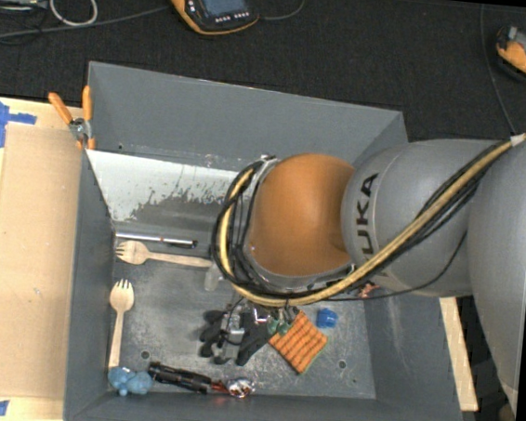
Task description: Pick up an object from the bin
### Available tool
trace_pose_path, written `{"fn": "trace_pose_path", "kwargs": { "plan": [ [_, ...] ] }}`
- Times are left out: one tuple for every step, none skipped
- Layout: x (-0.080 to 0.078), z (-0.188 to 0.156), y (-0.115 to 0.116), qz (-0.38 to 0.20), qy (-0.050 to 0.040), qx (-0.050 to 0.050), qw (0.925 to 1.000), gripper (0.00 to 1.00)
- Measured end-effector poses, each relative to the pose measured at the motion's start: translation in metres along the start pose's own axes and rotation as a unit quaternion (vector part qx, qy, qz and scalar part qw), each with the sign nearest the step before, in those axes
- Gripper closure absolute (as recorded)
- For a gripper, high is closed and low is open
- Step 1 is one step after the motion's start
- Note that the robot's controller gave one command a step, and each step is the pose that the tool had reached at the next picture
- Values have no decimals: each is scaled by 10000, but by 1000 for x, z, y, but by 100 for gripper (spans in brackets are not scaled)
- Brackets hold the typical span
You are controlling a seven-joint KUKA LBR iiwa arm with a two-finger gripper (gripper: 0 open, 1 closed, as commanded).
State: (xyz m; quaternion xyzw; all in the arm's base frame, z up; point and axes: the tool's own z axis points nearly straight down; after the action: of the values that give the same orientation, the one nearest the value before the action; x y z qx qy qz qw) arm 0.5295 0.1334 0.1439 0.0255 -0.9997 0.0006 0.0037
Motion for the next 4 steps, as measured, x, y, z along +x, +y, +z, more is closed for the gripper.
{"fn": "trace_pose_path", "kwargs": {
  "plan": [
    [-51, -56, 1, 130, -78, -22, 9999, 0],
    [-30, -30, -8, -303, -94, -16, 9995, 0],
    [-18, -11, -44, -1293, -117, -9, 9915, 0],
    [-9, 45, -105, -2280, -62, -10, 9736, 0]
  ]
}}
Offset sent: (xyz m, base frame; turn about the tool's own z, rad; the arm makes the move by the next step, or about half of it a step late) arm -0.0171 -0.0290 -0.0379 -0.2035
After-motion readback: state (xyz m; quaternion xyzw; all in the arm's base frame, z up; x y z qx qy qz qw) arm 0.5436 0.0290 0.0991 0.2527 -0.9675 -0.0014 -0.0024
